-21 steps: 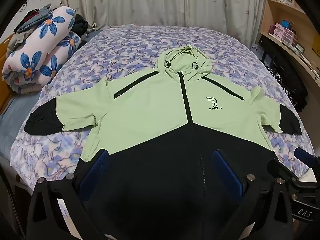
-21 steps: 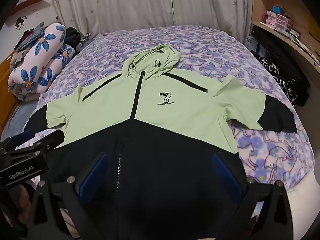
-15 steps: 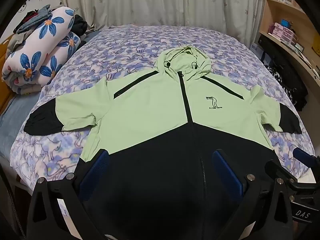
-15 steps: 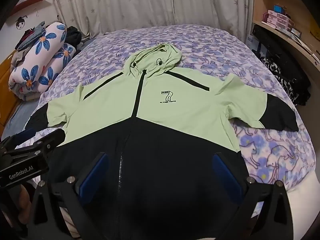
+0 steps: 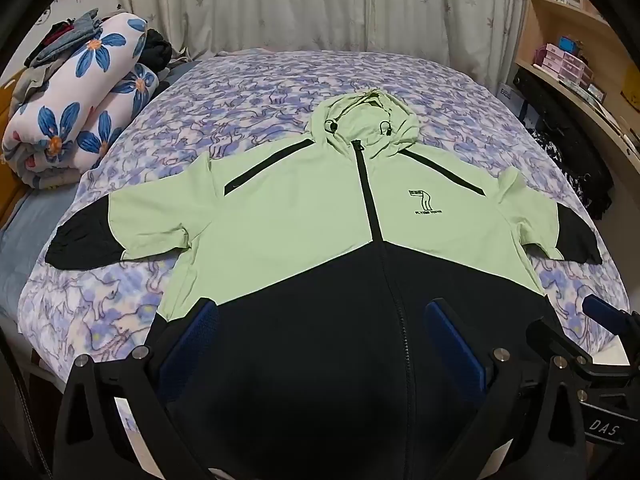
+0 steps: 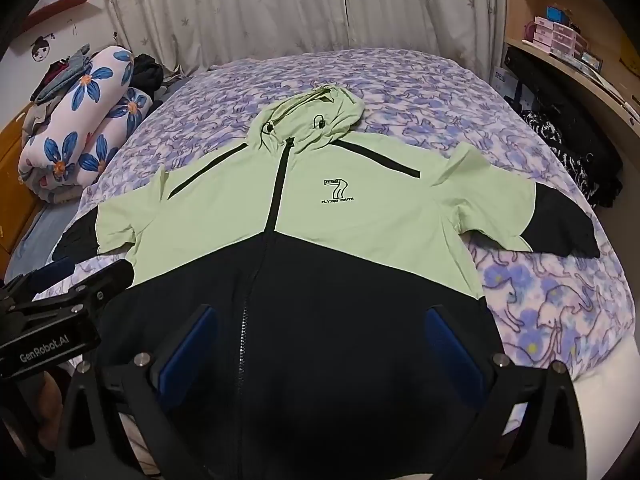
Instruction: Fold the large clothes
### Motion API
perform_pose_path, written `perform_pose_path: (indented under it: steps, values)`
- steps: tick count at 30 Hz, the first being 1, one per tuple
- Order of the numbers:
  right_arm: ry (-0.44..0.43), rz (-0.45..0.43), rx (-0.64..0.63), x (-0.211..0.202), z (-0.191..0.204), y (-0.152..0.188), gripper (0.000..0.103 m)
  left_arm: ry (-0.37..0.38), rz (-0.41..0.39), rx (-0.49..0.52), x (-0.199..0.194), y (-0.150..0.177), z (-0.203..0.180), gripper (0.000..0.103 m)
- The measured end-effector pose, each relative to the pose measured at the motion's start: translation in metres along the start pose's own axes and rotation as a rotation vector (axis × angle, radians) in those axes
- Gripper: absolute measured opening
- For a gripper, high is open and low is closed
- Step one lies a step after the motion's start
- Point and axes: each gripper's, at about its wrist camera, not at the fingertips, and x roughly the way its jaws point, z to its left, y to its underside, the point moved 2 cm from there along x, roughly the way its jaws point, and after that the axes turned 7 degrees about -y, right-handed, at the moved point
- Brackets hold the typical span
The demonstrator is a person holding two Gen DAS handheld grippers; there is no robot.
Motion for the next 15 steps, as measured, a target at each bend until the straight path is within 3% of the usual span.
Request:
perform_pose_path:
  steps: [15]
  values:
    - [-0.006, -0.001, 0.003, 0.0017, -0.0008, 0.0013, 0.103, 0.005, -0.002, 0.006, 0.0010, 0.0046, 0.0030, 0.102]
